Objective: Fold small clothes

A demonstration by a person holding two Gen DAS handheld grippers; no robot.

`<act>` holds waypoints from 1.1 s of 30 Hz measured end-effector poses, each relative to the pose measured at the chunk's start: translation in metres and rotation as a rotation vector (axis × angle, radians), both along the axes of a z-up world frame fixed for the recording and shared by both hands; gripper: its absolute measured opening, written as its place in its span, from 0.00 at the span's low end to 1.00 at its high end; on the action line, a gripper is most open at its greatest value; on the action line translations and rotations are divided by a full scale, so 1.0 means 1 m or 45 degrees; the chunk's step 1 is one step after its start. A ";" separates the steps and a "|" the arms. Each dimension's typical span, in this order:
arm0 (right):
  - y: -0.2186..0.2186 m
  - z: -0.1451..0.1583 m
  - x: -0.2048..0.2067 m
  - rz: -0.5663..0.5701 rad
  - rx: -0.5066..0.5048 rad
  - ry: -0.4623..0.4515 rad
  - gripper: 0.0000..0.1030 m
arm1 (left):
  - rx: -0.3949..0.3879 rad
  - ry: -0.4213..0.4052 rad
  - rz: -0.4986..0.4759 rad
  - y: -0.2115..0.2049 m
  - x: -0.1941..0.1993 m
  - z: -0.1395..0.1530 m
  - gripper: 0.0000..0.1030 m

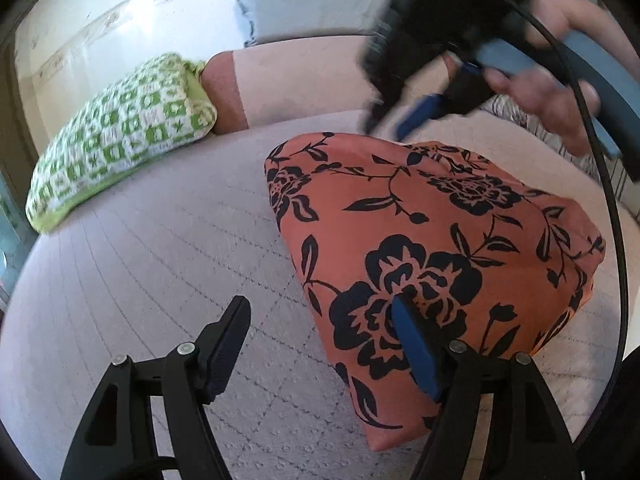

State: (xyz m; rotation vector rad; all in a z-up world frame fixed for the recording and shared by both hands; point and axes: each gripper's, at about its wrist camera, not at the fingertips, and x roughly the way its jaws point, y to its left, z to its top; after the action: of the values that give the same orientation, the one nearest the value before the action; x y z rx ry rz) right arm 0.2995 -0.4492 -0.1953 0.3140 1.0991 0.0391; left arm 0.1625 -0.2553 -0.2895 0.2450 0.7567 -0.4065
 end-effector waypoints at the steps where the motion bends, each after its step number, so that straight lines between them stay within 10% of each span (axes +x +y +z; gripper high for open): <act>1: 0.012 0.002 0.010 0.054 0.019 -0.003 0.30 | -0.025 0.012 0.008 0.003 0.001 -0.002 0.74; 7: 0.044 -0.065 0.069 0.127 -0.077 0.164 0.36 | -0.052 0.048 0.027 0.006 0.007 -0.009 0.79; 11: 0.050 -0.046 0.061 0.141 -0.059 0.140 0.50 | -0.053 0.053 0.043 0.005 0.006 -0.010 0.82; 21: 0.008 0.024 -0.068 0.081 -0.057 -0.060 0.50 | -0.044 0.041 0.091 0.004 -0.001 -0.007 0.82; 33: -0.011 -0.032 -0.141 -0.016 -0.218 -0.067 0.46 | -0.012 0.003 0.129 0.000 -0.009 -0.011 0.82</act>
State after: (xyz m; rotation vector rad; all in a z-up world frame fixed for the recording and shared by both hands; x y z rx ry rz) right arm 0.1581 -0.4603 -0.2275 0.1654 1.0404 -0.0573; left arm 0.1537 -0.2548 -0.3002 0.1967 0.7657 -0.3145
